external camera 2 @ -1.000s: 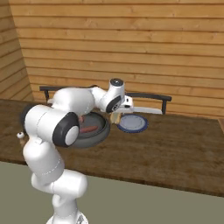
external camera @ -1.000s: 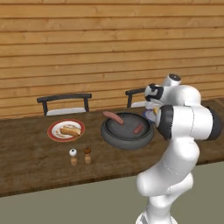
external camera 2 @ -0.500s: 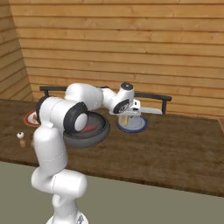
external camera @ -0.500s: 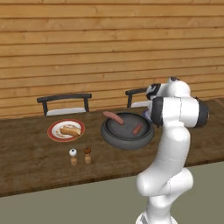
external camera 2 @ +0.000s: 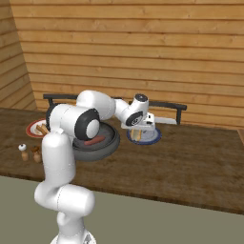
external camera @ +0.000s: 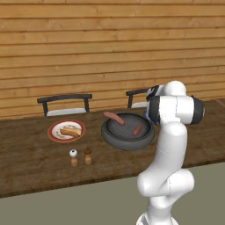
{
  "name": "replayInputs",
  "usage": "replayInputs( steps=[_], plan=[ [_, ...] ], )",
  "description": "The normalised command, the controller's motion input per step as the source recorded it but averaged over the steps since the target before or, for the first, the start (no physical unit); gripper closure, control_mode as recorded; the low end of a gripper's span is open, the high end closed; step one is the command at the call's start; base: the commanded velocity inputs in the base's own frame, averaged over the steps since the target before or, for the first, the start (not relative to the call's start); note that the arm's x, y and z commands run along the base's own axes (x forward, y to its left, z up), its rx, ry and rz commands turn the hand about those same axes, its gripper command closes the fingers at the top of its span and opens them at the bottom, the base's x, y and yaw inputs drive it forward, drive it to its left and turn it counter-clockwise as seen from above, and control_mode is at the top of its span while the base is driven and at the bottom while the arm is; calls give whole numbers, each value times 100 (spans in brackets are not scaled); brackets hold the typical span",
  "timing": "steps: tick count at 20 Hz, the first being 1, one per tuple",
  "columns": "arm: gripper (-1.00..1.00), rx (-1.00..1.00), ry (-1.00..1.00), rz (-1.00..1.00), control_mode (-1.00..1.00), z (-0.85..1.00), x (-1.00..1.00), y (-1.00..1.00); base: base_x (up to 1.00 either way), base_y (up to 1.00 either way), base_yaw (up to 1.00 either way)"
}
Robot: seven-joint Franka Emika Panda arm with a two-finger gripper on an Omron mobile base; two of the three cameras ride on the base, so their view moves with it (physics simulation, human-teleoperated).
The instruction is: Place one bun and one sausage from the bowl on each plate.
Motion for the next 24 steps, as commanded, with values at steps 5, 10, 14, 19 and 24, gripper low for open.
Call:
replayInputs(
  steps=[5,10,14,19,24],
  plan=[
    [100,0,5,0,-100,-4,22,0,0,0,0],
    [-100,0,0,0,-100,-6,6,0,0,0,0],
    [-100,0,0,0,-100,-7,0,0,0,0,0],
    [-100,0,0,0,-100,10,-1,1,0,0,0],
    [-100,0,-1,0,-100,56,0,12,0,0,0]
  ],
)
